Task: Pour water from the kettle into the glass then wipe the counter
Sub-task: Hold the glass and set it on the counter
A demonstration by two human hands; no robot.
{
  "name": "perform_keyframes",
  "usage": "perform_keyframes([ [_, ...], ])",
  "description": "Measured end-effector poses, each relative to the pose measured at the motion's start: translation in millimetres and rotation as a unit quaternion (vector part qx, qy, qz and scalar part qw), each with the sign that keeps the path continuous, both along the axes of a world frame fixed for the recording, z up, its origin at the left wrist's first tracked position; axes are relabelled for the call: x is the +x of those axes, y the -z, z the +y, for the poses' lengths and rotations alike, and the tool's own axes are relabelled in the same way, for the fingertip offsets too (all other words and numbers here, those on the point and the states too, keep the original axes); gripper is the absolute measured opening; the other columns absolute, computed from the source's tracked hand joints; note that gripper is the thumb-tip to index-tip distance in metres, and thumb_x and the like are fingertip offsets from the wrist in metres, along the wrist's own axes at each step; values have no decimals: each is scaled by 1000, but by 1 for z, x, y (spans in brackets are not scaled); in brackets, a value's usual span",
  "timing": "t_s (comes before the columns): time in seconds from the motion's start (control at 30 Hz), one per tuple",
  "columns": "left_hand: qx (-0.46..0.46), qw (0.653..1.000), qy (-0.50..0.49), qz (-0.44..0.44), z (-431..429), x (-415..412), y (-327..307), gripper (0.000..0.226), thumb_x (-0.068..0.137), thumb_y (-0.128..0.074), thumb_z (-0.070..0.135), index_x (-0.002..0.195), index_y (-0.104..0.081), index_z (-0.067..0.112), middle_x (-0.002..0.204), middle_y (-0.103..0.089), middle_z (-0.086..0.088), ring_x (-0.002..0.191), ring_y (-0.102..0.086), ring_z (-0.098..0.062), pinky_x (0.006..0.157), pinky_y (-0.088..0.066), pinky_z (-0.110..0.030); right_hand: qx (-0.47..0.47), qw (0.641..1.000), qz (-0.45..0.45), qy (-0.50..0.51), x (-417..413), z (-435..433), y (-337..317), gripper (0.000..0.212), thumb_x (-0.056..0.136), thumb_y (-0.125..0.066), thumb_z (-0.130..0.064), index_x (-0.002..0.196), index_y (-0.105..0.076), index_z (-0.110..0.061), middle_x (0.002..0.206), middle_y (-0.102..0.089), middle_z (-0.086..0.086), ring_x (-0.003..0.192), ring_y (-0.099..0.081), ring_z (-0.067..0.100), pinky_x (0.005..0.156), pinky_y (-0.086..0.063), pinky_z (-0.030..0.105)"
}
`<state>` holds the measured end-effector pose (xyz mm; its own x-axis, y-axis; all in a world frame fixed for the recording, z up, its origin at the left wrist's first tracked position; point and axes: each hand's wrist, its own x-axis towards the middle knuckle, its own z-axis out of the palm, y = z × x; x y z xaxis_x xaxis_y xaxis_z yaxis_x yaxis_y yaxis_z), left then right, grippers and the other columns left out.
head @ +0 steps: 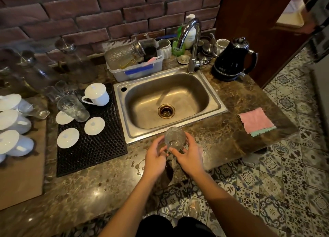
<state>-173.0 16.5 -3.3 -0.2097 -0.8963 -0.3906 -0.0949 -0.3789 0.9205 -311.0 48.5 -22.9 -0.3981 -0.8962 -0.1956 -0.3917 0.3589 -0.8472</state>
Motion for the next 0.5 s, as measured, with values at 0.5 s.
perform_keyframes([
  [0.5,-79,986,14,-147,-16,0,-14,22,102,-51,19,118,-65,26,116,-68,10,110,-65,-12,93,-54,-32,20,997,28,-65,-9,4,-4,104,78,-65,-77,161,-18,-36,143,-63,-7,129,-60,14,106,-53,43],
])
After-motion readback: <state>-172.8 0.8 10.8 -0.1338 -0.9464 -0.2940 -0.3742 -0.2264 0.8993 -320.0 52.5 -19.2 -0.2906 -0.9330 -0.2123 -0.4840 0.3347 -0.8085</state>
